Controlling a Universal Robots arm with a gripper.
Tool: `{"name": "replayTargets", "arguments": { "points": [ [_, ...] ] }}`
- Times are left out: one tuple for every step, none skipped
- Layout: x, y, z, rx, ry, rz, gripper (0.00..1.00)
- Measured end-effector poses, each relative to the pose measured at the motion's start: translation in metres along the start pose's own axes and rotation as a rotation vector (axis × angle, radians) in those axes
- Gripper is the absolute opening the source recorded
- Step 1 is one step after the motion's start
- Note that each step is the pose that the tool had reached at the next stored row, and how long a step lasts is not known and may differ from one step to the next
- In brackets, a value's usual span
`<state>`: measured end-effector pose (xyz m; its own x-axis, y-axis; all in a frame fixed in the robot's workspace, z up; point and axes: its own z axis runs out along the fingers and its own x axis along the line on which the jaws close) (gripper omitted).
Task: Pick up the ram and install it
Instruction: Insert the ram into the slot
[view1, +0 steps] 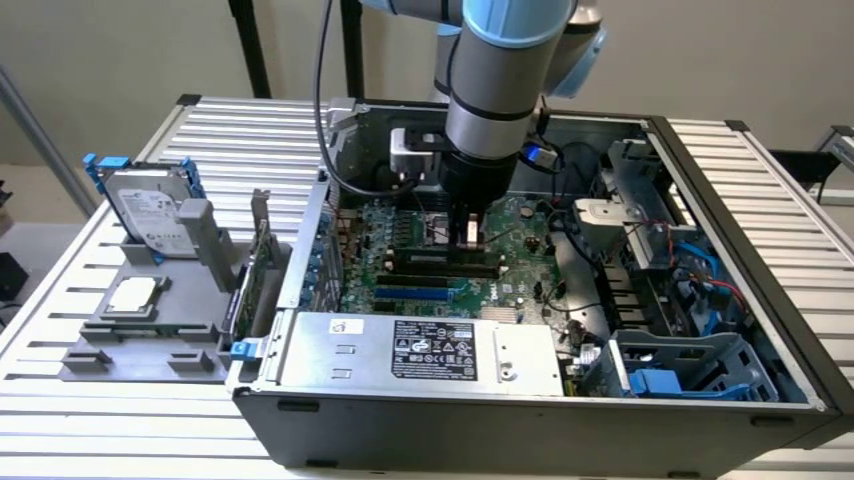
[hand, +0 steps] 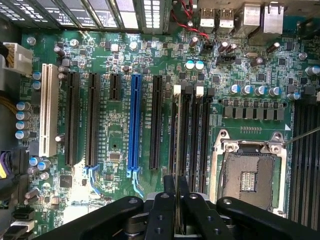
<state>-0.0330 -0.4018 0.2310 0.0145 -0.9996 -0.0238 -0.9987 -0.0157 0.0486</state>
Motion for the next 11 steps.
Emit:
{"name": "replayTargets", "arguments": {
  "points": [
    [0.0,-0.0001,0.0004,0.0,0.0008,0.0,0.14],
    [0.0,-0.0001,0.0006,-0.0001,0.0018,0.0,0.14],
    [0.0,-0.0001,0.0007,-0.0002,0.003,0.0,0.14],
    [0.0001,-0.0002,0.0008,-0.0003,0.0042,0.0,0.14],
    [0.0001,-0.0001,0.001,-0.0002,0.0049,0.0,0.14],
    [0.0001,-0.0001,0.0012,-0.0002,0.0054,0.0,0.14],
    [0.0001,-0.0001,0.0014,-0.0002,0.006,0.0,0.14],
    [0.0,-0.0002,0.0016,-0.0001,0.0067,0.0,0.14],
    [0.0001,-0.0002,0.0019,-0.0001,0.0073,0.0,0.14],
    [0.0001,-0.0002,0.0021,-0.0001,0.0082,0.0,0.14],
    [0.0001,-0.0003,0.0022,-0.0002,0.009,0.0,0.14]
  ]
}}
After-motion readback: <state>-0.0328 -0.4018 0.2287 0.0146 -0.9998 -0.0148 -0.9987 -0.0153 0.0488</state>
